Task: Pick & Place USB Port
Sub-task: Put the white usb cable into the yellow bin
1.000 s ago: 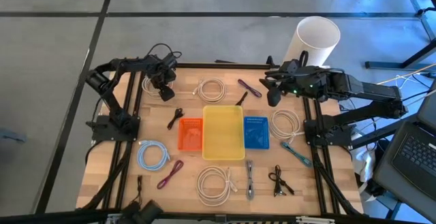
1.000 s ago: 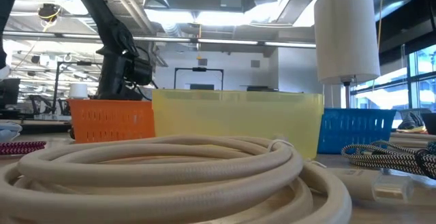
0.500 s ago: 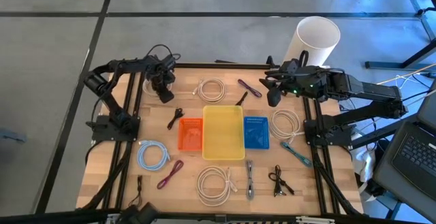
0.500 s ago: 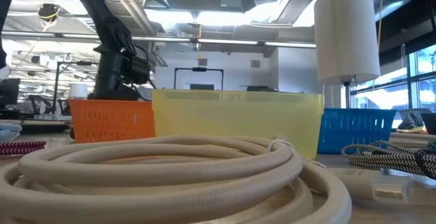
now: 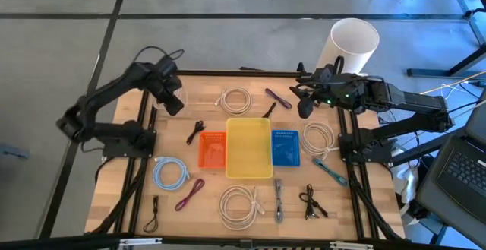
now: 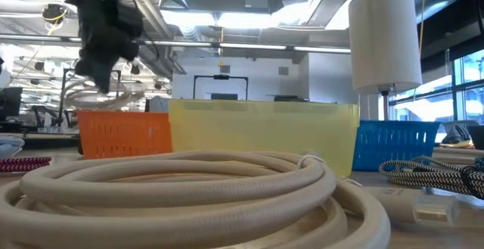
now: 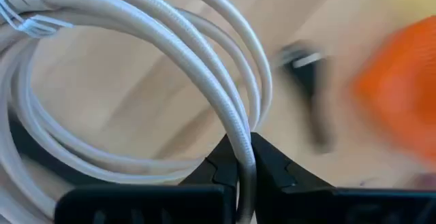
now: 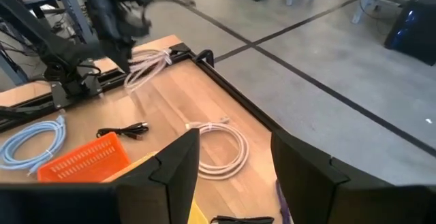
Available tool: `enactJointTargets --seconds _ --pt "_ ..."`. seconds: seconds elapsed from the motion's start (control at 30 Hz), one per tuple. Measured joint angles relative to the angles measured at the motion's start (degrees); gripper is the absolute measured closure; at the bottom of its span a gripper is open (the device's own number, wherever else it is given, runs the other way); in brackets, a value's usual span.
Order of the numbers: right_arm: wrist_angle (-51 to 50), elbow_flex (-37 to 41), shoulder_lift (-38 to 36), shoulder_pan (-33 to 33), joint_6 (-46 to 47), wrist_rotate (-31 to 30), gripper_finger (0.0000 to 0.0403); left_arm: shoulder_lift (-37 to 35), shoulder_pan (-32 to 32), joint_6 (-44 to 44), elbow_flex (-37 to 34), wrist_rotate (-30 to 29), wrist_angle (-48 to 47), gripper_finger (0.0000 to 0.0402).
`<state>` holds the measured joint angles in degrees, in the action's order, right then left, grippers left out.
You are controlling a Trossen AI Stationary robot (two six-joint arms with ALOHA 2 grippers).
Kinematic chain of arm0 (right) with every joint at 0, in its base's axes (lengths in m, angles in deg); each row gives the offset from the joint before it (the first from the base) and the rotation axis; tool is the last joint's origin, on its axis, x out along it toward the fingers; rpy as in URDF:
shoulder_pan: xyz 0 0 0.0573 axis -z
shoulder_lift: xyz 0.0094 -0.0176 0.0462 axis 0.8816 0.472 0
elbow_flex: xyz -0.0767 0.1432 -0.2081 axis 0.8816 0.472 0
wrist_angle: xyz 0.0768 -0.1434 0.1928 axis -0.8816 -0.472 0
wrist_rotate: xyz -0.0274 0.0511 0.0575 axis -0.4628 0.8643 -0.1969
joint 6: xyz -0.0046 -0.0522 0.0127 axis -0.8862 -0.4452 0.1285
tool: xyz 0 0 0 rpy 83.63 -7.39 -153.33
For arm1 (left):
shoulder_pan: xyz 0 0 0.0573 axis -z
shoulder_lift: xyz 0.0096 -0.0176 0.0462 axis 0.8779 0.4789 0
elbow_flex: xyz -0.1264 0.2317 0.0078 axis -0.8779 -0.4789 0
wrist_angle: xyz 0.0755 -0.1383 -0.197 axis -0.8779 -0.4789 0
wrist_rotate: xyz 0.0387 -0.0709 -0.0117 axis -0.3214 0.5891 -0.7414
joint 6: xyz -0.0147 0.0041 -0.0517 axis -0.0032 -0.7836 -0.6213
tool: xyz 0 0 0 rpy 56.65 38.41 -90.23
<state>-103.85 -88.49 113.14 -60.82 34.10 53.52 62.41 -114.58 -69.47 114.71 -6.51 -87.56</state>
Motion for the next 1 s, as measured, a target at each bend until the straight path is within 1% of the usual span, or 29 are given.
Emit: enactJointTargets --seconds 0.07,0.13,0.2,0.27,0.33,0.43,0.5,0.53,0.6,0.7,0.77,0.83,1.0 --pt "-0.01 0.02 0.00 0.00 -0.54 -0.02 0.0218 -3.77 0.87 -3.85 0.00 7.19 3.01 0.0391" --pt "0.00 0.01 0.00 0.00 -0.67 0.00 0.0218 -6.85 2.60 -9.48 0.00 13.28 8.11 0.0391" --pt "0.00 0.02 0.00 0.00 -1.02 -0.01 0.0218 -9.10 5.45 -15.21 0.00 17.39 15.17 0.0391" --pt "-0.01 0.00 0.00 0.00 -1.70 0.00 0.0218 -10.53 9.57 -19.04 0.00 20.67 24.37 0.0391" --pt "-0.01 0.01 0.00 0.00 -1.76 0.00 0.0218 -11.14 14.96 -21.22 0.05 22.68 35.23 0.0391" --pt "-0.03 0.00 0.00 0.00 -1.76 0.00 0.0218 -10.31 23.12 -23.40 0.11 22.83 50.74 0.0392" --pt "-0.03 0.02 0.00 0.00 -1.74 0.00 0.0218 -8.92 27.50 -24.70 0.20 21.19 57.98 0.0392" --pt "-0.06 0.02 0.00 0.00 -1.74 0.00 0.0218 -7.92 29.40 -25.35 0.57 19.88 59.44 0.0392" --pt "-0.04 0.01 0.00 0.00 -1.76 0.00 0.0218 -4.66 32.63 -25.68 2.64 18.54 57.69 0.0392" --pt "-0.06 0.02 0.00 0.00 -1.77 0.00 0.0218 2.01 36.68 -22.55 7.68 16.96 48.21 0.0392" --pt "-0.15 0.00 0.00 0.00 -1.76 0.00 0.0218 6.89 39.25 -18.19 12.67 15.21 42.06 0.0392" --pt "-0.43 0.00 0.00 0.00 -1.76 0.00 0.0218 11.60 41.08 -13.92 18.11 14.99 36.17 0.0392" --pt "-0.80 0.02 0.00 0.00 -1.76 0.00 0.0218 20.96 43.57 -6.96 30.50 14.81 27.36 0.0392"
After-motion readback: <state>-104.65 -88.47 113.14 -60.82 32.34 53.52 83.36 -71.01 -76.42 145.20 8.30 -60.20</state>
